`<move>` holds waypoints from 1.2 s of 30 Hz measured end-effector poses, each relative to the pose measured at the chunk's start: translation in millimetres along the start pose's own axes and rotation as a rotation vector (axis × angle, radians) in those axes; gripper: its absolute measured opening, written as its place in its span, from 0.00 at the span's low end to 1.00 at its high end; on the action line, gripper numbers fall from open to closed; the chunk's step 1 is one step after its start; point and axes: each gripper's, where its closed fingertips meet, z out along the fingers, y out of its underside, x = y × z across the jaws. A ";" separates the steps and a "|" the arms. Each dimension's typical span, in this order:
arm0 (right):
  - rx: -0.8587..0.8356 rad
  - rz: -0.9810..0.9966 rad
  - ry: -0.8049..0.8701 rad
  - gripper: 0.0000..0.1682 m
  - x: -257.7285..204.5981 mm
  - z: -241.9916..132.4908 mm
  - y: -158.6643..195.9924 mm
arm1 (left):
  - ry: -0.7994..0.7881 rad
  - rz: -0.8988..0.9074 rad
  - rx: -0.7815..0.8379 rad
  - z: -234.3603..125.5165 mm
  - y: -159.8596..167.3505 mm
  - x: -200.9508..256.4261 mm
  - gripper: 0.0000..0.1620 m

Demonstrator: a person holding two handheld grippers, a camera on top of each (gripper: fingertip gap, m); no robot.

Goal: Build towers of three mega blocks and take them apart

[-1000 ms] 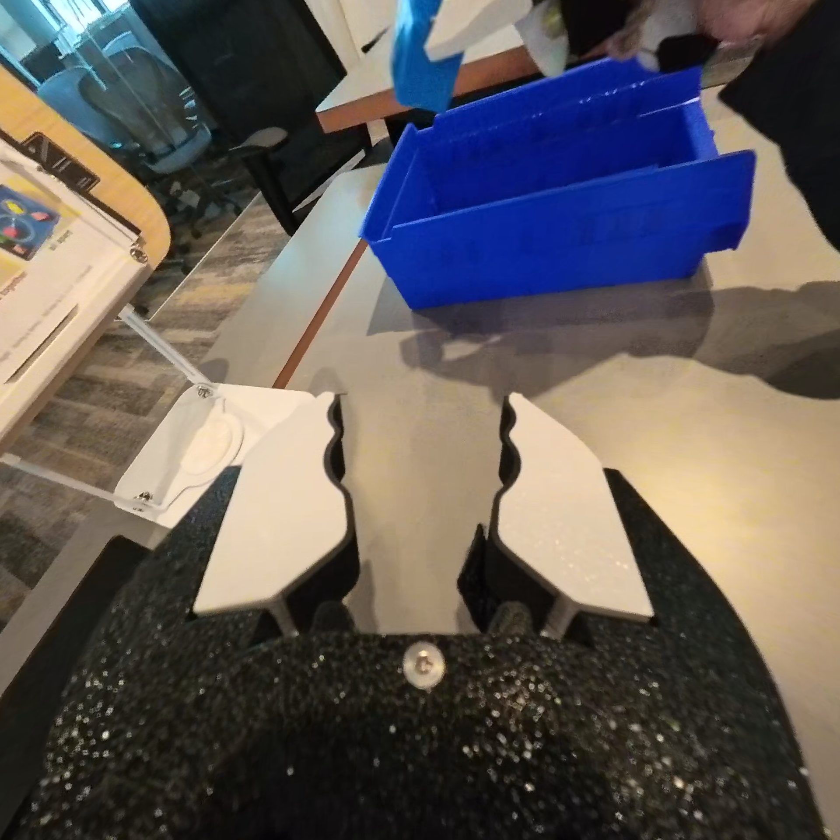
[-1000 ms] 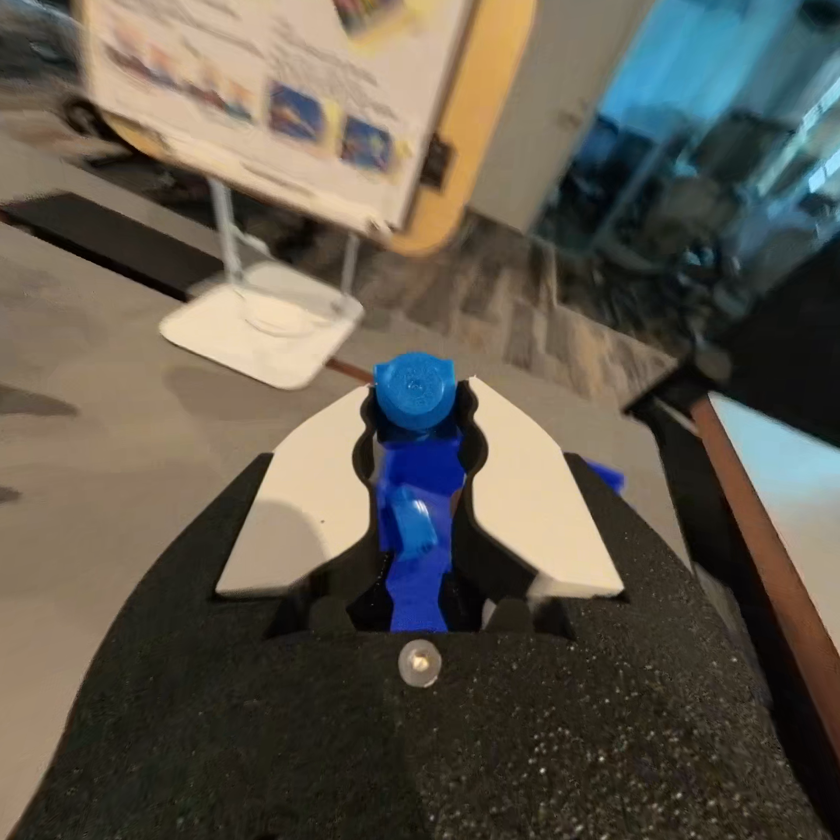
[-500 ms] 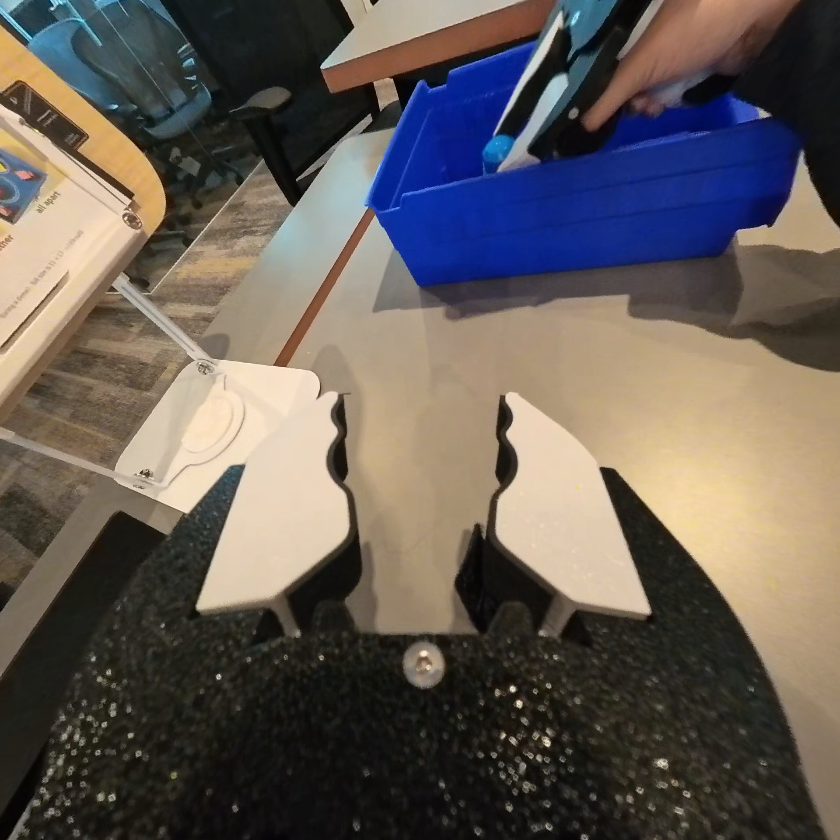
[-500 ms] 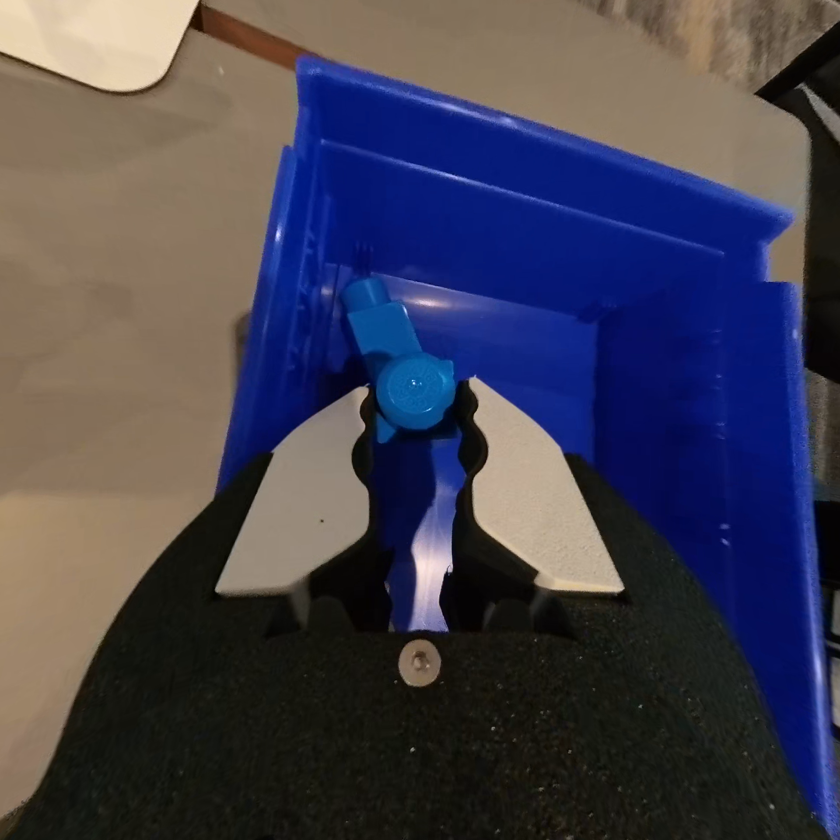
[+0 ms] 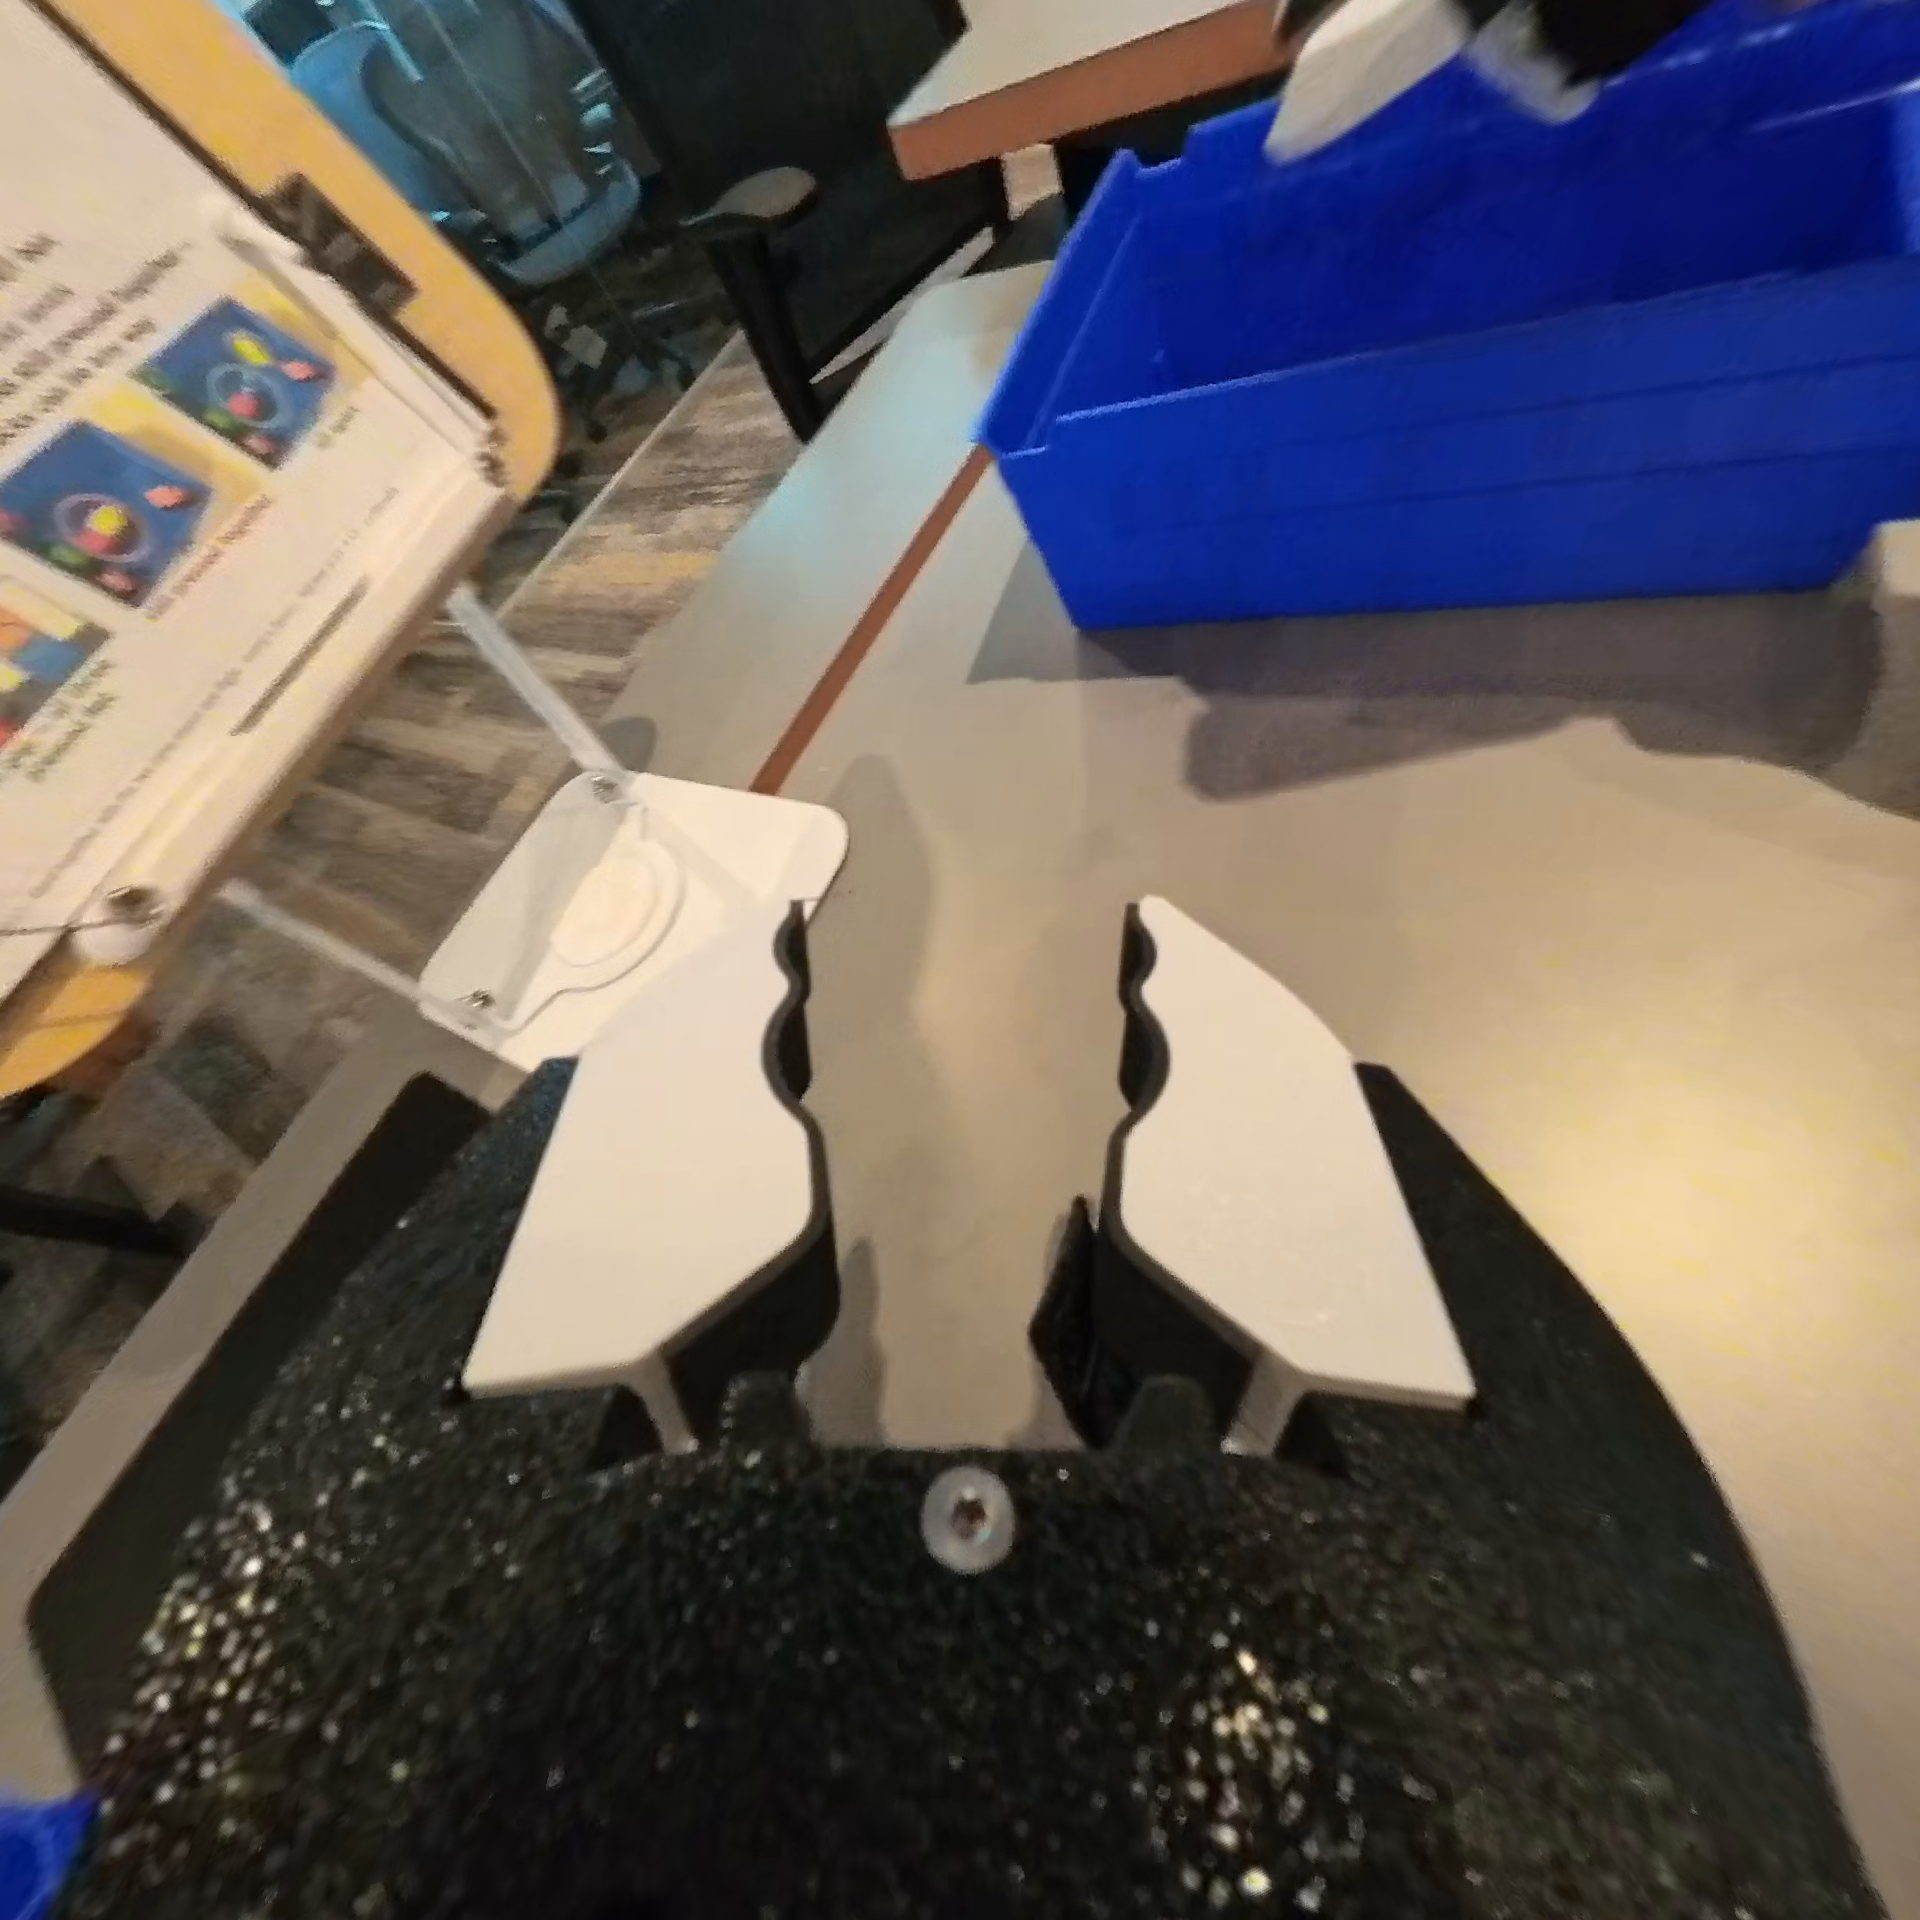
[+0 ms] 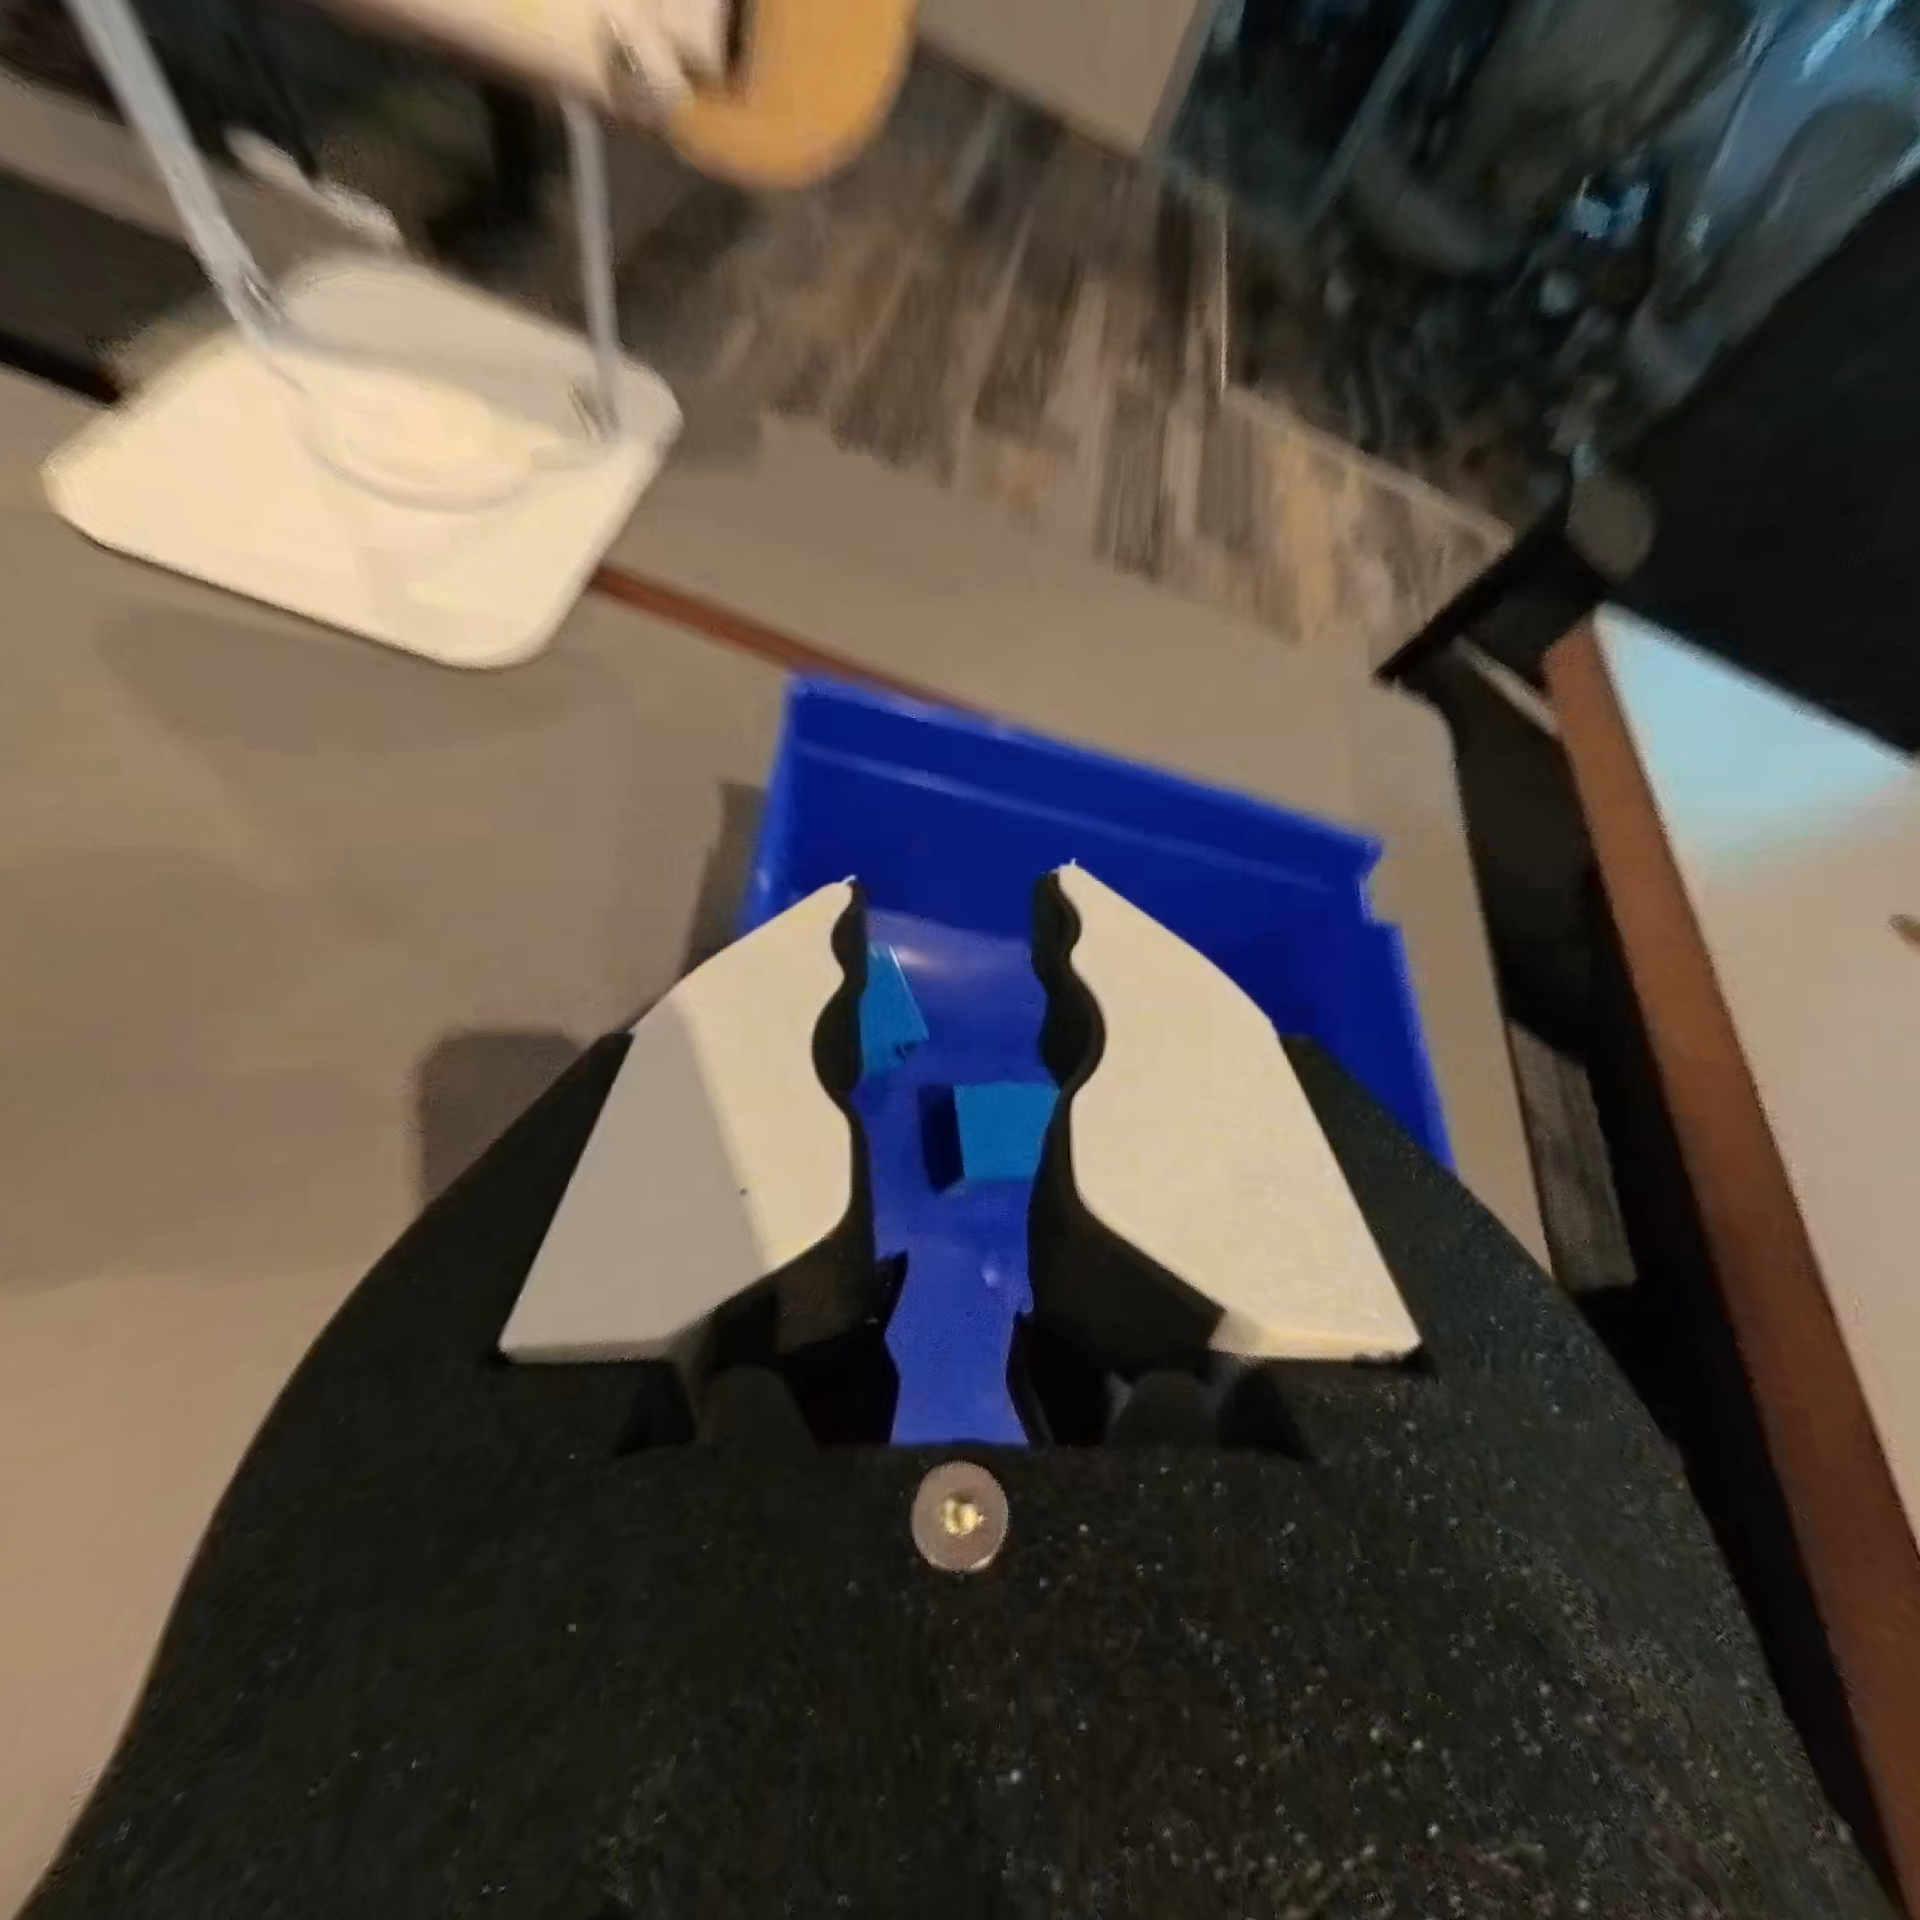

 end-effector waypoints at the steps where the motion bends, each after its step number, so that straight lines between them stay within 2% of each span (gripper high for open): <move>1: 0.068 -0.006 -0.018 0.18 -6.2 -9.3 -15.2 | -0.029 -0.009 -0.002 -4.4 0.3 -6.4 0.34; 5: 0.265 -0.051 -0.099 0.15 -36.8 -39.5 -59.2 | -0.174 -0.059 -0.011 -32.8 1.8 -38.1 0.30; 10: 0.308 -0.135 -0.113 0.14 -56.3 -50.2 -73.1 | -0.417 -0.240 -0.025 -97.7 14.1 -85.6 0.26; 15: 0.337 -0.142 -0.124 0.13 -62.0 -53.1 -78.7 | -0.797 -0.423 -0.150 -197.3 61.4 -133.1 0.25; 17: 0.351 -0.130 -0.140 0.12 -63.4 -54.6 -80.1 | -0.885 -0.519 -0.197 -232.1 85.4 -140.1 0.25; 20: 0.364 -0.115 -0.153 0.12 -63.3 -56.6 -80.8 | -0.942 -0.647 -0.274 -262.3 122.6 -139.9 0.23; 25: 0.381 -0.092 -0.173 0.12 -63.2 -59.0 -81.8 | -0.945 -0.764 -0.457 -274.4 170.0 -130.4 0.25; 30: 0.379 -0.090 -0.180 0.12 -64.1 -57.6 -81.1 | -0.923 -0.796 -0.547 -270.5 189.5 -126.2 0.29; 36: 0.375 -0.089 -0.193 0.12 -66.7 -54.9 -80.4 | -0.885 -0.846 -0.604 -261.4 214.6 -125.1 0.30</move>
